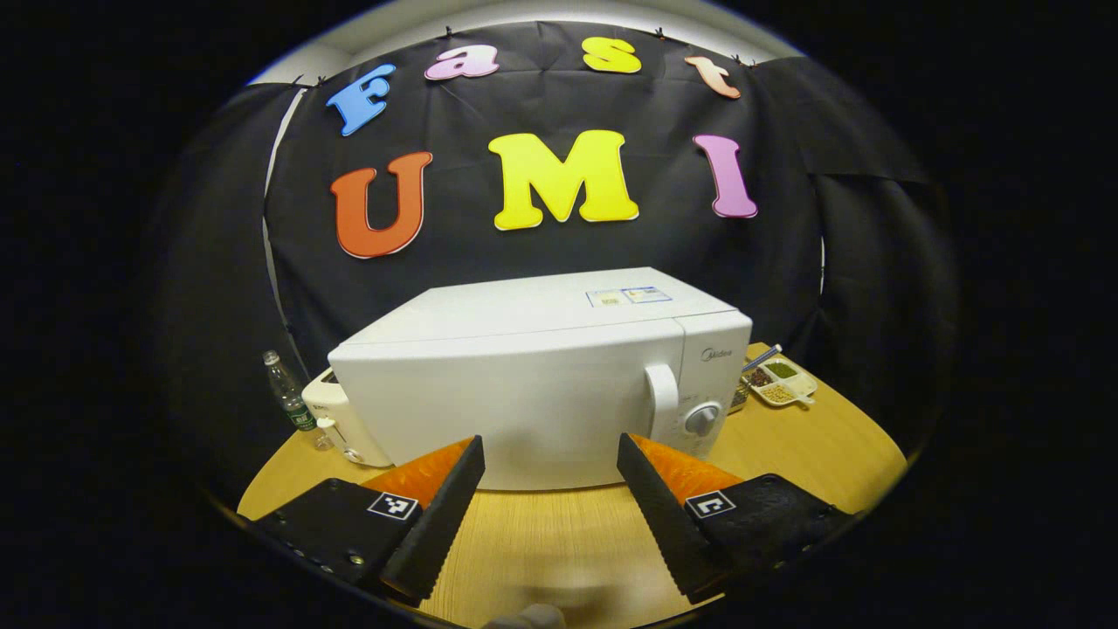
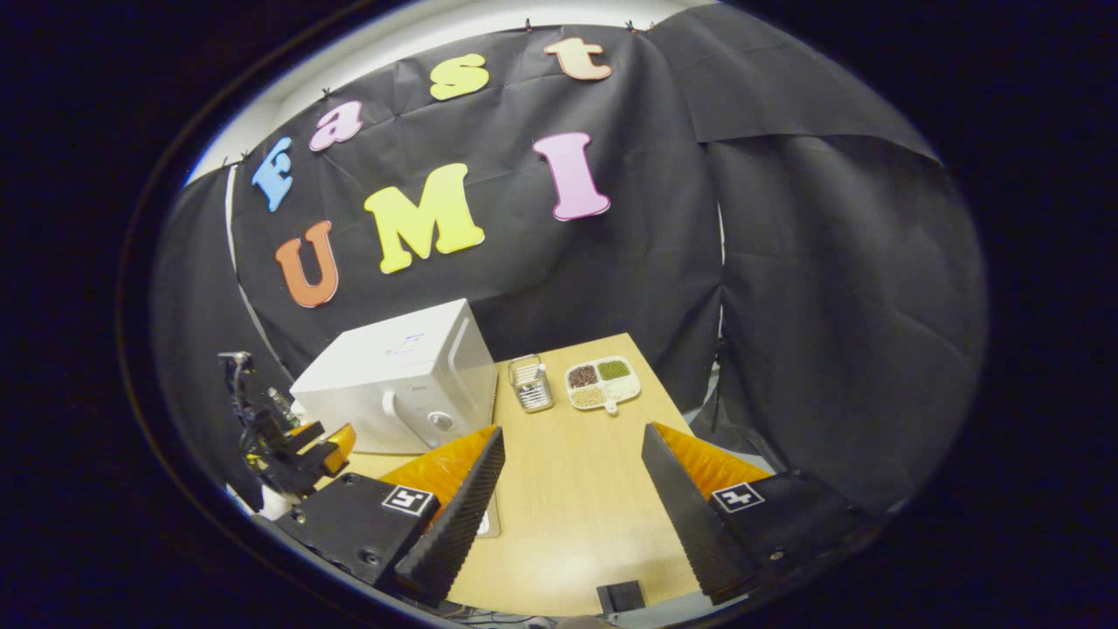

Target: Open the microwave oven with the left hand, put the food in, and close the microwave oven.

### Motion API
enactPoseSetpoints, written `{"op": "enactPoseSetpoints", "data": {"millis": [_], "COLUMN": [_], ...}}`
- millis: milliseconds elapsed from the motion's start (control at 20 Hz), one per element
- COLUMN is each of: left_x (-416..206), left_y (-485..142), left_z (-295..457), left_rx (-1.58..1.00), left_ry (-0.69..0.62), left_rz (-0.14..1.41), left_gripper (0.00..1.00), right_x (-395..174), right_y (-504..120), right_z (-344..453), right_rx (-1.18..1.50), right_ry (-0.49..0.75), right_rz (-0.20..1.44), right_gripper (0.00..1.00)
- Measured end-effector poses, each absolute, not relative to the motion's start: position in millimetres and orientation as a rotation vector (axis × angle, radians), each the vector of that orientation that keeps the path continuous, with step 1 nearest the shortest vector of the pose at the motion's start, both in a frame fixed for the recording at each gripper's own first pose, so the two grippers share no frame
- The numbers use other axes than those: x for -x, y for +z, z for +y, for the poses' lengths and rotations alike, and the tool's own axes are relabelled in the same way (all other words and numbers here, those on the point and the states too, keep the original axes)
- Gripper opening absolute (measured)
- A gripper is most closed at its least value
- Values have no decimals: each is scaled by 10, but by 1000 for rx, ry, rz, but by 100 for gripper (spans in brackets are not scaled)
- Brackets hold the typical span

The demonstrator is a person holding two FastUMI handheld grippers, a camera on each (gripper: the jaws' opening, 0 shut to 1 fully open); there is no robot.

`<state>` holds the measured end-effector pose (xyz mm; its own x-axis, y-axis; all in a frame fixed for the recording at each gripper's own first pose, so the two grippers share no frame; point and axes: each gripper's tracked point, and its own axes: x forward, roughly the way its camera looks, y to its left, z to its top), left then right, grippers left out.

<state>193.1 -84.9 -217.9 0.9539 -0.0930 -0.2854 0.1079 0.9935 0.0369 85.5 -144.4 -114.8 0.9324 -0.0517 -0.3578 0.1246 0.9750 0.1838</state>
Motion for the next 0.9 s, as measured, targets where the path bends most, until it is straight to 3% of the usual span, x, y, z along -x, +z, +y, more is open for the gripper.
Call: {"op": "enactPoseSetpoints", "data": {"millis": [600,650,700,750,800,850,900], "left_x": [-495,-429,-356,-317,-290,-260,-240], "left_y": [-503,-415,-348,-277,-201,-124,-77], "left_z": [-420,-328,-211,-117,-53,14,92], "left_rx": [13,18,20,26,37,48,53], "left_ry": [-166,-152,-133,-118,-106,-98,-83], "left_rz": [104,92,87,79,67,54,47], "left_gripper": [95,95,95,95,95,95,95], "right_x": [-170,-140,-115,-87,-68,-56,-37], "right_y": [-189,-99,-25,50,95,148,171], "right_z": [-553,-476,-393,-315,-241,-174,-136], "right_rx": [-86,-77,-74,-74,-75,-65,-57], "right_ry": [-86,-79,-69,-59,-46,-38,-34], "right_rz": [104,84,69,54,44,37,31], "right_gripper": [100,90,100,90,100,91,100]}}
